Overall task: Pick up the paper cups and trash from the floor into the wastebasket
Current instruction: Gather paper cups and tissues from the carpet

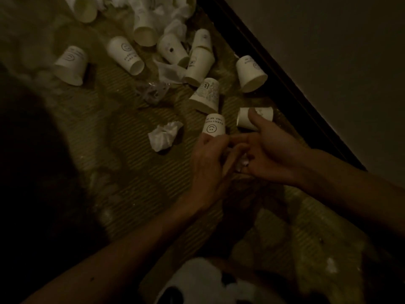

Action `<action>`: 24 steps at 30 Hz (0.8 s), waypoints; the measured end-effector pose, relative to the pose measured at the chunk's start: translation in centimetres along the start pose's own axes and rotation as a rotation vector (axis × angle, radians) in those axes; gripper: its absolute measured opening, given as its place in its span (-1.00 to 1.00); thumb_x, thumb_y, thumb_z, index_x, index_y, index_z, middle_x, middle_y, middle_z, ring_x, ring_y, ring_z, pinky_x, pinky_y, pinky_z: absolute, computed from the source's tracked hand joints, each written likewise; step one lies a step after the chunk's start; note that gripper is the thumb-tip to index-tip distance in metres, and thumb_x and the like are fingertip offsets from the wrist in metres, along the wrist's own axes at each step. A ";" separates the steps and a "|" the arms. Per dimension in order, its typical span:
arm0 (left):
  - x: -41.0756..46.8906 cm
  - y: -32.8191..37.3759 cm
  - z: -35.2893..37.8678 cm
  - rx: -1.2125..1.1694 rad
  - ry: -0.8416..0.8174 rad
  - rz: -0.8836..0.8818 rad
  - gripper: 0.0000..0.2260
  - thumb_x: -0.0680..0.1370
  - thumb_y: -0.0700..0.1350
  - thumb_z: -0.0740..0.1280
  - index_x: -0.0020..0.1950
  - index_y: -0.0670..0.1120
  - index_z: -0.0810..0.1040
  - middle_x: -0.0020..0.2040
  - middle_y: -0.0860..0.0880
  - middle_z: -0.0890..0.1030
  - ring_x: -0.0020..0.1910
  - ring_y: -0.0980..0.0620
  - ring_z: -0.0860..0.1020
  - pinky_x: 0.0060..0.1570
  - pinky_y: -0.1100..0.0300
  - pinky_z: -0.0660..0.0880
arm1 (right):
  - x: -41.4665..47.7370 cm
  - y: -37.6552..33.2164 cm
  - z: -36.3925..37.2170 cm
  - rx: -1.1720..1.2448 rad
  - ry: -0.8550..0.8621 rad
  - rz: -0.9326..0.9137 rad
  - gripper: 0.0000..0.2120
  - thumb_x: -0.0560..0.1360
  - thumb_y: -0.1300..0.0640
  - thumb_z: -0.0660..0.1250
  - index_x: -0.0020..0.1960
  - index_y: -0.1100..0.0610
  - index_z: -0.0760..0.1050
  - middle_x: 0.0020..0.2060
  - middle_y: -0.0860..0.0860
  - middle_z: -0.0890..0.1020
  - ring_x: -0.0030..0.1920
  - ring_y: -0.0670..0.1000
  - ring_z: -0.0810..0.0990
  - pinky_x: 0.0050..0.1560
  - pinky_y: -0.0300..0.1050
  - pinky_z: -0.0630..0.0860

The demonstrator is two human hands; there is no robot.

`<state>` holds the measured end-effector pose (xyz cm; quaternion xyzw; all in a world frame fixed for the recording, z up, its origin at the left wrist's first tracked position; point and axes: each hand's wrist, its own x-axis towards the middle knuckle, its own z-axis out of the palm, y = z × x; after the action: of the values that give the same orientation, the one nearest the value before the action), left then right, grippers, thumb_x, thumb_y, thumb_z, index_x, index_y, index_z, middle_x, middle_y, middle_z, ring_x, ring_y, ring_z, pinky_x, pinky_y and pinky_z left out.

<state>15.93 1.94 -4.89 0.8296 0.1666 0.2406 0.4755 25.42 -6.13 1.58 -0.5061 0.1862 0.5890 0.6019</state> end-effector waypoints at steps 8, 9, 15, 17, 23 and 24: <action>1.7 -3.7 -0.6 0.124 -0.142 -0.018 -0.62 0.62 0.05 0.13 0.22 -0.09 0.63 0.07 -0.09 0.49 0.09 -0.05 0.46 0.04 -0.04 0.47 | 4.2 -0.8 -2.4 -0.121 0.072 -0.027 -0.28 0.55 -0.39 0.02 0.08 0.25 0.55 -0.22 0.12 0.68 -0.19 0.11 0.64 -0.19 -0.12 0.57; 2.0 -4.6 -1.2 0.144 -0.097 -0.104 -0.61 0.63 0.10 0.12 0.25 -0.05 0.60 0.10 -0.02 0.46 0.12 0.03 0.43 0.07 0.01 0.46 | 4.6 -0.9 -2.5 -0.121 0.103 -0.018 -0.30 0.54 -0.40 0.02 0.03 0.23 0.52 -0.36 0.07 0.60 -0.36 0.01 0.51 -0.42 -0.20 0.42; 2.9 -14.4 -6.9 0.594 -0.235 -0.518 -0.59 0.66 0.17 0.09 0.52 0.21 0.30 0.41 -0.12 0.31 0.36 -0.14 0.30 0.29 -0.05 0.30 | 9.1 -1.3 -0.6 -0.111 0.108 0.006 -0.31 0.54 -0.40 0.00 0.01 0.23 0.47 -0.43 0.07 0.50 -0.46 -0.04 0.39 -0.41 -0.20 0.26; 2.6 -16.2 -7.3 0.594 -0.302 -0.465 -0.59 0.66 0.11 0.18 0.52 0.14 0.33 0.39 -0.16 0.36 0.31 -0.16 0.36 0.18 0.04 0.34 | 10.2 -1.3 0.1 -0.102 0.101 0.002 -0.30 0.54 -0.40 0.03 0.04 0.25 0.47 -0.38 0.10 0.52 -0.43 -0.02 0.43 -0.36 -0.18 0.28; 2.5 -16.1 -7.3 0.471 -0.302 -0.343 -0.93 0.58 -0.02 0.37 -0.04 0.13 0.64 -0.17 0.17 0.51 -0.18 0.24 0.53 -0.27 0.38 0.32 | 11.4 -0.8 1.1 -0.097 0.024 0.012 -0.33 0.55 -0.35 0.09 0.04 0.28 0.49 -0.27 0.16 0.58 -0.36 0.02 0.51 -0.35 -0.18 0.41; 2.6 -15.6 -7.6 0.419 -0.295 -0.367 -0.85 0.58 -0.02 0.38 -0.16 0.20 0.58 -0.23 0.22 0.52 -0.22 0.31 0.54 -0.30 0.42 0.37 | 11.5 -0.6 1.1 -0.097 0.019 0.016 -0.34 0.55 -0.35 0.09 0.05 0.29 0.49 -0.26 0.17 0.59 -0.35 0.02 0.53 -0.35 -0.17 0.44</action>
<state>13.09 16.32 -14.57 0.8916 0.2886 -0.0117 0.3487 28.31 0.89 -7.12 -0.5388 0.1671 0.5974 0.5699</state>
